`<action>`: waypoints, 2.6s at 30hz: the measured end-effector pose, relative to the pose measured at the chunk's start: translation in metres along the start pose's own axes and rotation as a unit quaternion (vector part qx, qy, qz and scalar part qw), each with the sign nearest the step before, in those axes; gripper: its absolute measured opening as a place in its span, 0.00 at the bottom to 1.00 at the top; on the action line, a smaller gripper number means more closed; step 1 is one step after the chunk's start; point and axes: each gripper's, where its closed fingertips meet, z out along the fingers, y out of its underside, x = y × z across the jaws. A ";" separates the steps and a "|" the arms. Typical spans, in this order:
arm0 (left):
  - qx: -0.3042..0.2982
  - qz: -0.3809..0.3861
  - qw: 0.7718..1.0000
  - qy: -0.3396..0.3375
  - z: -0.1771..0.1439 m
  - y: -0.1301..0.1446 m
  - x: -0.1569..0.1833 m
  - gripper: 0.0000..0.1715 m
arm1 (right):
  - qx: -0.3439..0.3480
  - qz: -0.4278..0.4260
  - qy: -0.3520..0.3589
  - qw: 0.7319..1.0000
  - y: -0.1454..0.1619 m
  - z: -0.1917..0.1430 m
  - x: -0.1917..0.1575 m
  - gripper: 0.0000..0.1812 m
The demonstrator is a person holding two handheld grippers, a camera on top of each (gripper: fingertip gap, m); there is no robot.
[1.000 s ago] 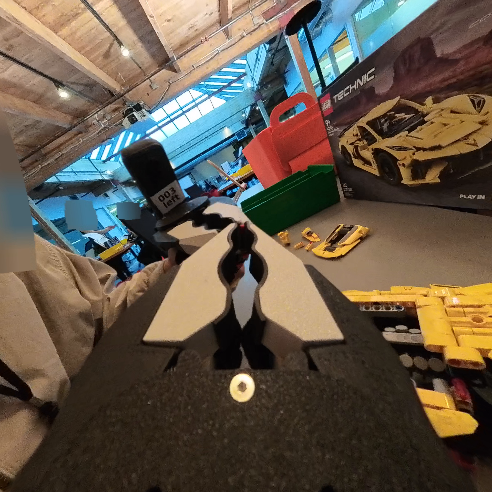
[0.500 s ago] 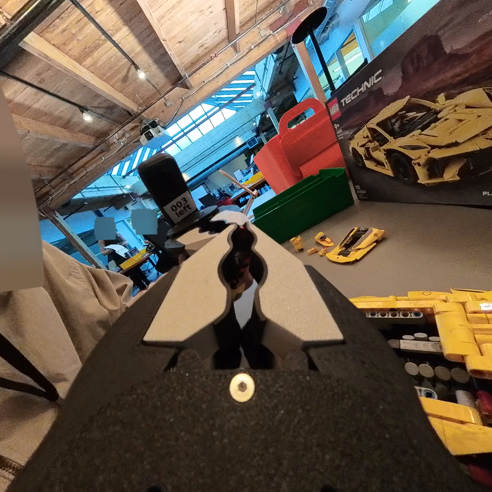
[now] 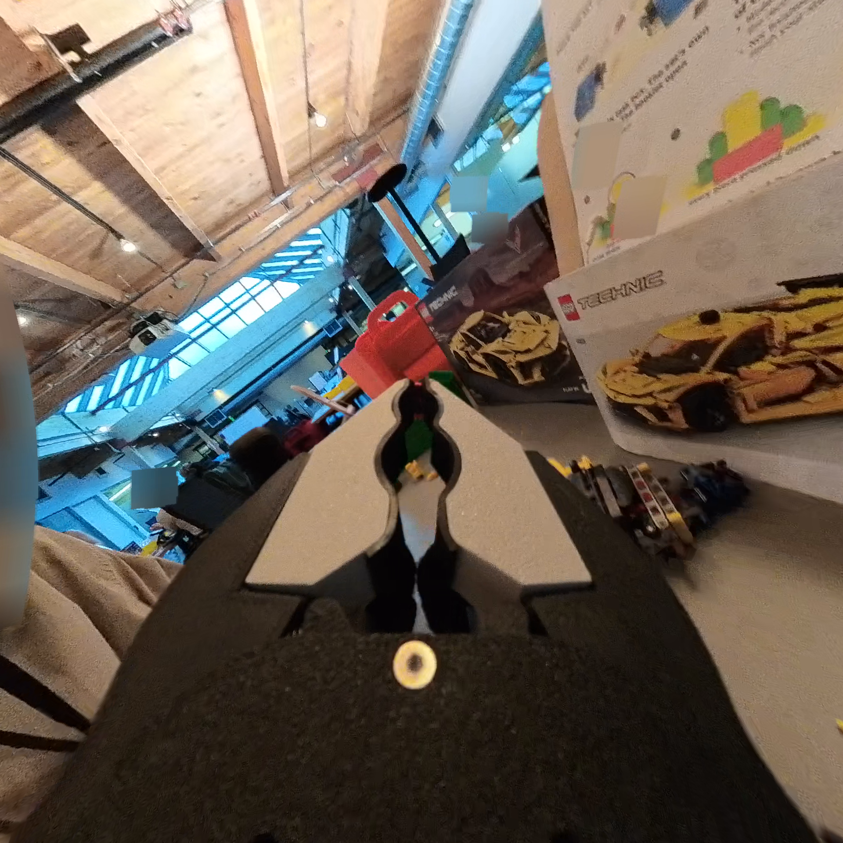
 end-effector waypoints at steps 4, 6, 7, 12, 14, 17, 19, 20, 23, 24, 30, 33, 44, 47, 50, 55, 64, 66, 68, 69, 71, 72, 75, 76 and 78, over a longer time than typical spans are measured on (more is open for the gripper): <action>0.071 -0.033 0.996 0.048 -0.004 -0.018 0.011 0.08 | -0.159 -0.051 0.259 0.951 0.032 -0.055 0.080 0.01; 0.093 -0.066 0.992 0.047 -0.006 -0.021 0.005 0.09 | -0.291 -0.115 0.427 0.848 0.048 -0.120 0.122 0.01; 0.100 -0.085 0.990 0.049 -0.007 -0.021 0.002 0.08 | -0.353 -0.120 0.461 0.805 0.060 -0.145 0.132 0.01; 0.125 -0.114 0.983 0.064 -0.011 -0.028 0.002 0.09 | -0.330 -0.026 0.382 0.863 0.082 -0.142 0.131 0.01; 0.112 -0.108 0.987 0.052 -0.009 -0.024 0.001 0.09 | -0.266 0.023 0.276 0.923 0.076 -0.110 0.106 0.01; 0.012 -0.059 0.996 0.067 0.003 0.001 0.018 0.09 | -0.270 0.008 0.194 0.943 0.087 -0.076 0.082 0.01; -0.069 -0.023 0.993 0.092 0.013 0.030 0.038 0.09 | -0.275 0.009 0.140 0.951 0.099 -0.046 0.065 0.01; -0.106 -0.005 0.990 0.094 0.019 0.044 0.045 0.09 | -0.277 0.011 0.108 0.955 0.105 -0.030 0.054 0.01; -0.207 0.041 0.973 0.095 0.031 0.085 0.059 0.09 | -0.285 -0.017 0.042 0.958 0.124 0.008 0.029 0.01; -0.226 0.044 0.969 0.092 0.034 0.095 0.061 0.09 | -0.282 -0.011 0.024 0.959 0.129 0.019 0.022 0.01; -0.202 0.019 0.977 0.070 0.045 0.090 0.053 0.18 | -0.241 0.082 -0.035 0.967 0.146 0.062 -0.002 0.01; -0.101 0.046 0.992 -0.064 0.036 0.045 0.003 0.21 | -0.248 0.113 -0.014 0.962 0.155 0.065 0.004 0.01; -0.159 0.261 0.910 -0.280 0.019 0.040 -0.050 0.22 | -0.291 0.051 0.052 0.954 0.174 0.072 0.000 0.01; -0.169 0.253 0.905 -0.298 0.019 0.041 -0.054 0.19 | -0.283 0.059 0.056 0.956 0.177 0.078 -0.003 0.01; -0.162 0.237 0.899 -0.329 0.011 0.037 -0.062 0.05 | -0.278 0.081 0.054 0.956 0.179 0.080 -0.004 0.01; -0.193 0.265 0.881 -0.341 0.010 0.044 -0.064 0.01 | -0.290 0.048 0.080 0.953 0.185 0.082 0.000 0.01; -0.103 0.273 0.903 -0.316 0.003 0.013 -0.051 0.01 | -0.214 0.189 -0.070 0.956 0.162 0.086 -0.031 0.02; -0.026 0.200 0.945 -0.256 0.003 -0.002 -0.037 0.01 | -0.166 0.190 -0.140 0.958 0.142 0.087 -0.046 0.05; 0.060 0.143 0.965 -0.211 -0.005 -0.023 -0.026 0.01 | -0.134 0.145 -0.213 0.957 0.124 0.081 -0.067 0.14; 0.095 0.116 0.974 -0.170 -0.007 -0.031 -0.018 0.01 | -0.132 0.103 -0.249 0.954 0.122 0.076 -0.079 0.20; 0.165 0.065 0.980 -0.095 -0.016 -0.048 -0.003 0.01 | -0.123 -0.006 -0.273 0.954 0.127 0.070 -0.092 0.28; 0.179 0.041 0.981 -0.067 -0.019 -0.052 0.001 0.01 | -0.118 -0.064 -0.259 0.957 0.130 0.071 -0.091 0.23; 0.192 0.014 0.981 -0.015 -0.024 -0.056 0.009 0.01 | -0.107 -0.161 -0.268 0.944 0.133 0.066 -0.104 0.12; 0.189 0.013 0.982 0.001 -0.025 -0.056 0.014 0.01 | -0.095 -0.164 -0.273 0.943 0.129 0.064 -0.109 0.12; 0.184 0.015 0.983 0.013 -0.024 -0.056 0.018 0.01 | -0.092 -0.167 -0.284 0.940 0.127 0.061 -0.115 0.11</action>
